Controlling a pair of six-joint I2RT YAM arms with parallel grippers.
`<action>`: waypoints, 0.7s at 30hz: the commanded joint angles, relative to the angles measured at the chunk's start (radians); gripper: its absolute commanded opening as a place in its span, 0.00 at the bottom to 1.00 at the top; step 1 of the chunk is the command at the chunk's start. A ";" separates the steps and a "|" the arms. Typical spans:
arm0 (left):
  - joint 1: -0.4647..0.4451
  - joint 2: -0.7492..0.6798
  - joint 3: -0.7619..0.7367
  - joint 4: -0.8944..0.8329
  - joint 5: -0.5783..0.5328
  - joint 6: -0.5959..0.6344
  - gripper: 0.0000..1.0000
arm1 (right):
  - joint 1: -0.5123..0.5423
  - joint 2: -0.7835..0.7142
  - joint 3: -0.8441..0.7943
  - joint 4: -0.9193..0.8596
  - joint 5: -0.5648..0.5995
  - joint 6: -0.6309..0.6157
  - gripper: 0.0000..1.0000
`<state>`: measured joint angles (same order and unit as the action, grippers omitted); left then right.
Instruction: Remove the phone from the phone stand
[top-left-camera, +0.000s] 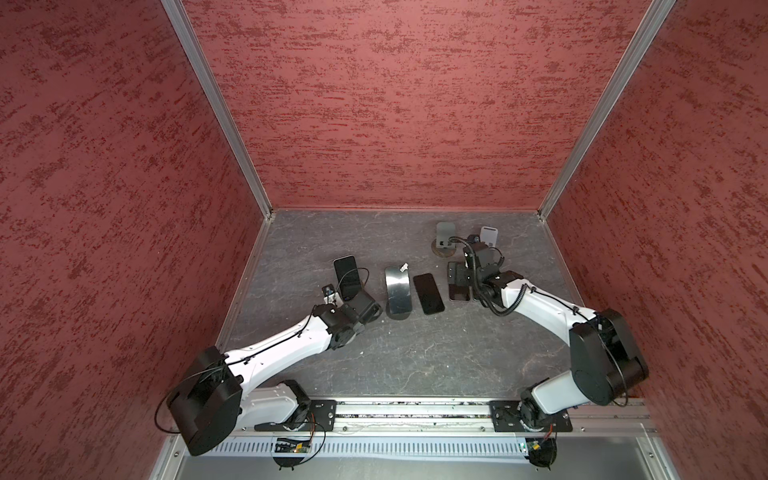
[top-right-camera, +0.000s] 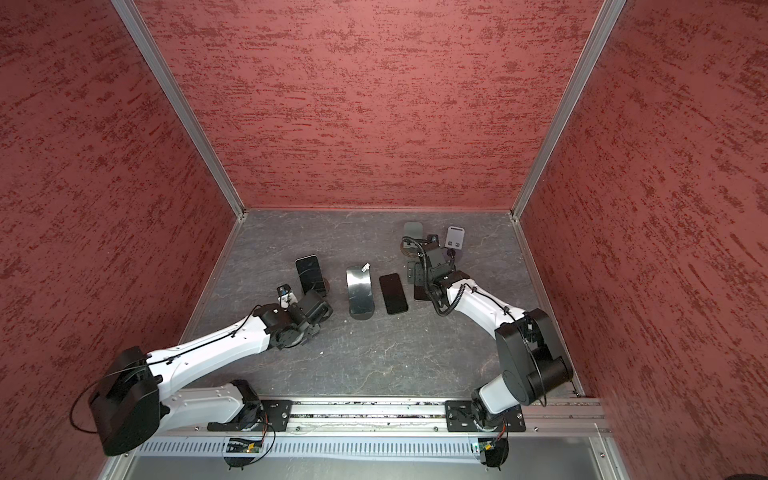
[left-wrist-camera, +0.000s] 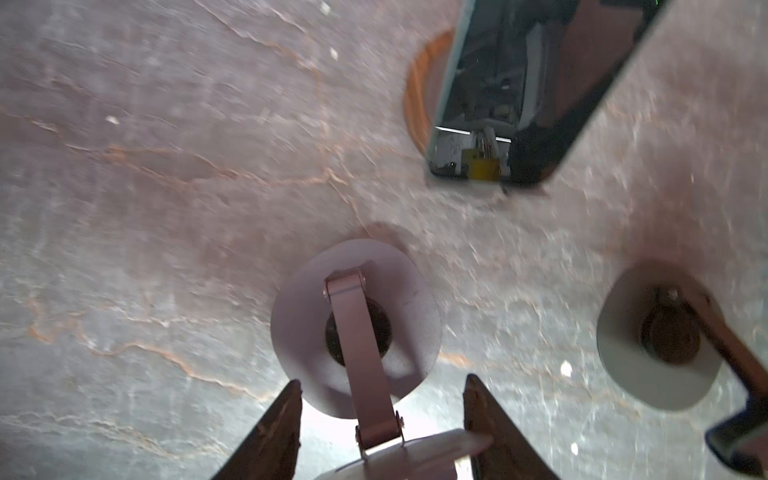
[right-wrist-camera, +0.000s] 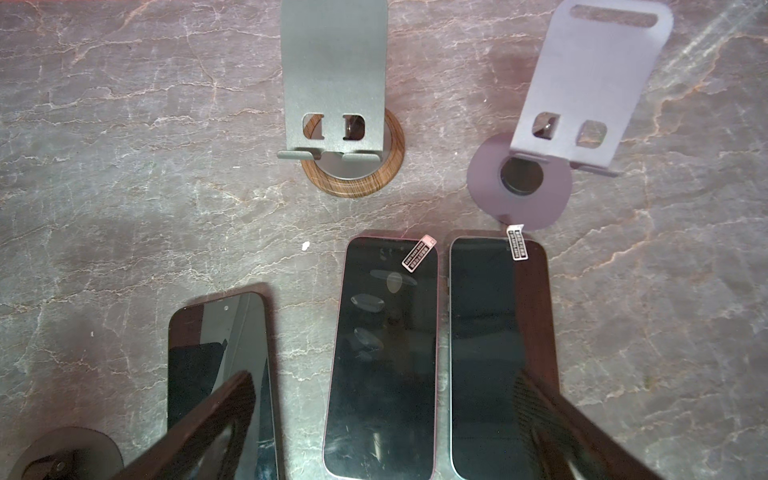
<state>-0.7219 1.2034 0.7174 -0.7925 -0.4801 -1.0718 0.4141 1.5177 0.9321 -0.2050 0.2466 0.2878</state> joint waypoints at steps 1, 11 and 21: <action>0.081 -0.032 -0.002 0.007 -0.022 0.065 0.53 | -0.011 0.005 -0.007 0.026 -0.013 -0.002 0.99; 0.379 -0.042 0.034 0.092 0.024 0.273 0.54 | -0.012 0.012 -0.005 0.022 -0.023 -0.005 0.99; 0.594 0.115 0.119 0.269 0.141 0.390 0.55 | -0.012 0.025 -0.004 0.029 -0.017 -0.021 0.99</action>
<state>-0.1585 1.2819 0.7891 -0.6136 -0.3786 -0.7433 0.4084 1.5288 0.9321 -0.1970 0.2317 0.2779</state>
